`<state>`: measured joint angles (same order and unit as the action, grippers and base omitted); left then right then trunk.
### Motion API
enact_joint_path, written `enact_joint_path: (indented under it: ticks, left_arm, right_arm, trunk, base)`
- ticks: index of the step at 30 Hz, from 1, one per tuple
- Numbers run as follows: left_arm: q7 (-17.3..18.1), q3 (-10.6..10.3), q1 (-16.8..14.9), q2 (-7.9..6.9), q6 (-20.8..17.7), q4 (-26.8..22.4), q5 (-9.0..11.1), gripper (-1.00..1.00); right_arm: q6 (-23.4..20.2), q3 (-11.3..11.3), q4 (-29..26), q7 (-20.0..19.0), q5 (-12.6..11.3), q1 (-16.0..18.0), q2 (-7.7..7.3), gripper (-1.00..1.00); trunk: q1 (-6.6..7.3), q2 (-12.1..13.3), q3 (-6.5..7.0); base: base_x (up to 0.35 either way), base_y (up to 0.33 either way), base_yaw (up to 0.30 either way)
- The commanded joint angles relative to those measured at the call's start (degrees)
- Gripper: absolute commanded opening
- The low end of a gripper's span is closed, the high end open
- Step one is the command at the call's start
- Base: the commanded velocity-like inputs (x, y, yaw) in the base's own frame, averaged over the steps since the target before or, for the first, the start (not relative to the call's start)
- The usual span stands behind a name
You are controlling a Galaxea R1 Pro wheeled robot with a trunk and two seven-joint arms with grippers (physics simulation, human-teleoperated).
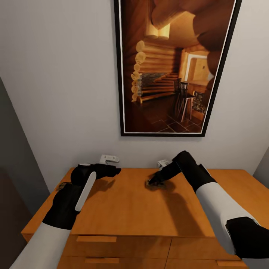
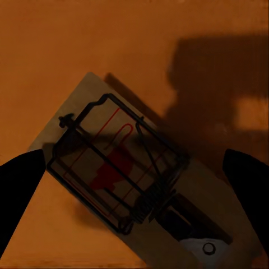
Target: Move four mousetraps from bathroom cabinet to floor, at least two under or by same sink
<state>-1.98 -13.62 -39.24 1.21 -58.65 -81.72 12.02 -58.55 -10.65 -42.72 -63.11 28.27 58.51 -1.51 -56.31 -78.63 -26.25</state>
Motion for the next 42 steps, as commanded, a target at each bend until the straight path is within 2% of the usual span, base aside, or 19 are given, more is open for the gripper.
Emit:
enact_joint_path:
  ticks: [1, 7, 18, 19, 22, 25, 28, 32, 33, 34, 35, 36, 37, 38, 39, 40, 41, 42]
  left_arm:
    - [-0.21, 0.0, -0.05, 0.02, -0.24, -0.03, 0.29, 1.0]
    - [-0.28, 0.0, -0.05, 0.09, -0.24, 0.08, 0.32, 1.0]
    - [-0.3, 0.02, -0.05, 0.11, -0.24, 0.07, 0.37, 1.0]
    - [-0.32, 0.01, -0.05, 0.11, -0.24, 0.08, 0.36, 1.0]
    - [-0.34, 0.05, -0.05, 0.11, -0.24, 0.13, 0.36, 1.0]
    - [-0.37, 0.09, -0.05, 0.08, -0.27, 0.14, 0.37, 1.0]
    - [-0.38, 0.17, -0.05, 0.05, -0.29, 0.15, 0.37, 1.0]
    - [-0.39, 1.35, -0.05, 0.05, -0.31, 0.17, 0.38, 1.0]
    - [-0.39, 2.17, -0.05, 0.07, -0.32, 0.2, 0.34, 1.0]
    - [-0.39, 2.56, -0.05, 0.08, -0.32, 0.21, 0.35, 1.0]
    - [-0.39, 3.19, -0.05, 0.09, -0.32, 0.22, 0.35, 1.0]
    - [-0.39, 3.41, -0.05, 0.09, -0.33, 0.23, 0.33, 1.0]
    - [-0.39, 3.76, -0.05, 0.1, -0.33, 0.23, 0.32, 1.0]
    - [-0.39, 3.89, -0.05, 0.1, -0.33, 0.23, 0.31, 1.0]
    - [-0.41, 4.07, -0.05, 0.11, -0.33, 0.24, 0.3, 1.0]
    - [-0.42, 4.14, -0.05, 0.11, -0.33, 0.24, 0.3, 1.0]
    - [-0.44, 4.23, -0.05, 0.11, -0.33, 0.24, 0.3, 1.0]
    - [-0.46, 4.26, -0.05, 0.11, -0.33, 0.24, 0.29, 1.0]
  right_arm:
    - [-0.49, -0.13, -0.42, -0.58, 0.46, 0.02, -0.37, -1.0]
    - [-1.45, -0.36, -2.34, -0.68, 0.01, 0.0, -2.32, -1.0]
    - [-1.45, -3.83, -5.85, -0.7, -0.14, -0.04, -5.87, -1.0]
    - [-1.45, -3.94, -32.85, -0.7, -0.11, -0.05, -13.33, -1.0]
    - [-1.45, -4.04, -32.8, -0.7, -0.01, -0.05, -13.5, -1.0]
    - [-1.45, -4.09, -32.41, -0.7, 0.06, -0.06, -14.35, -1.0]
    - [-1.45, -4.06, -31.52, -0.67, 0.17, -0.06, -15.82, -1.0]
    - [-1.45, -3.67, -29.84, -0.58, 0.14, -0.06, -19.4, -1.0]
    - [-1.45, -3.55, -29.09, -0.56, 0.07, -0.06, -21.77, -1.0]
    - [-1.45, -3.5, -28.72, -0.55, 0.04, -0.06, -23.06, -1.0]
    - [-1.45, -3.44, -27.99, -0.56, 0.01, -0.06, -25.77, -1.0]
    - [-1.45, -3.4, -27.63, -0.59, -0.01, -0.06, -27.13, -1.0]
    - [-1.45, -3.31, -26.71, -0.66, -0.06, -0.06, -30.1, -1.0]
    - [-1.45, -3.23, -26.22, -0.7, -0.08, -0.06, -31.46, -1.0]
    - [-1.45, -2.89, -25.27, -0.8, -0.1, -0.06, -33.93, -1.0]
    - [-1.45, -2.63, -24.78, -0.83, -0.11, -0.06, -35.06, -1.0]
    - [-1.45, -1.95, -23.74, -0.88, -0.09, -0.06, -37.19, -1.0]
    - [-1.45, -1.56, -23.18, -0.9, -0.09, -0.06, -38.22, -1.0]
  trunk:
    - [0.0, -0.04, -0.07]
    - [0.0, -0.04, -0.07]
    - [0.0, -0.04, -0.07]
    - [0.0, -0.04, -0.07]
    - [0.0, -0.04, -0.07]
    - [0.0, -0.04, -0.07]
    - [0.0, -0.04, -0.07]
    - [0.0, -0.04, -0.07]
    - [0.0, -0.04, -0.07]
    - [0.0, -0.04, -0.07]
    - [0.0, -0.04, -0.07]
    - [0.0, -0.04, -0.07]
    - [0.0, -0.04, -0.07]
    - [0.0, -0.04, -0.07]
    - [0.0, -0.04, -0.07]
    - [0.0, -0.04, -0.07]
    - [0.0, -0.04, -0.07]
    - [0.0, -0.04, -0.07]
  base:
    - [0.0, 0.0, 0.0]
    - [0.0, 0.0, 0.0]
    - [0.0, 0.0, 0.0]
    - [0.0, 0.0, 0.0]
    - [0.0, 0.0, 0.0]
    - [0.0, 0.0, 0.0]
    - [0.0, 0.0, 0.0]
    - [0.0, 0.0, 0.0]
    - [0.0, 0.0, 0.0]
    - [0.0, 0.0, 0.0]
    - [0.0, 0.0, 0.0]
    - [0.0, 0.0, 0.0]
    - [0.0, 0.0, 0.0]
    - [0.0, 0.0, 0.0]
    - [0.0, 0.0, 0.0]
    - [0.0, 0.0, 0.0]
    - [0.0, 0.0, 0.0]
    - [0.0, 0.0, 0.0]
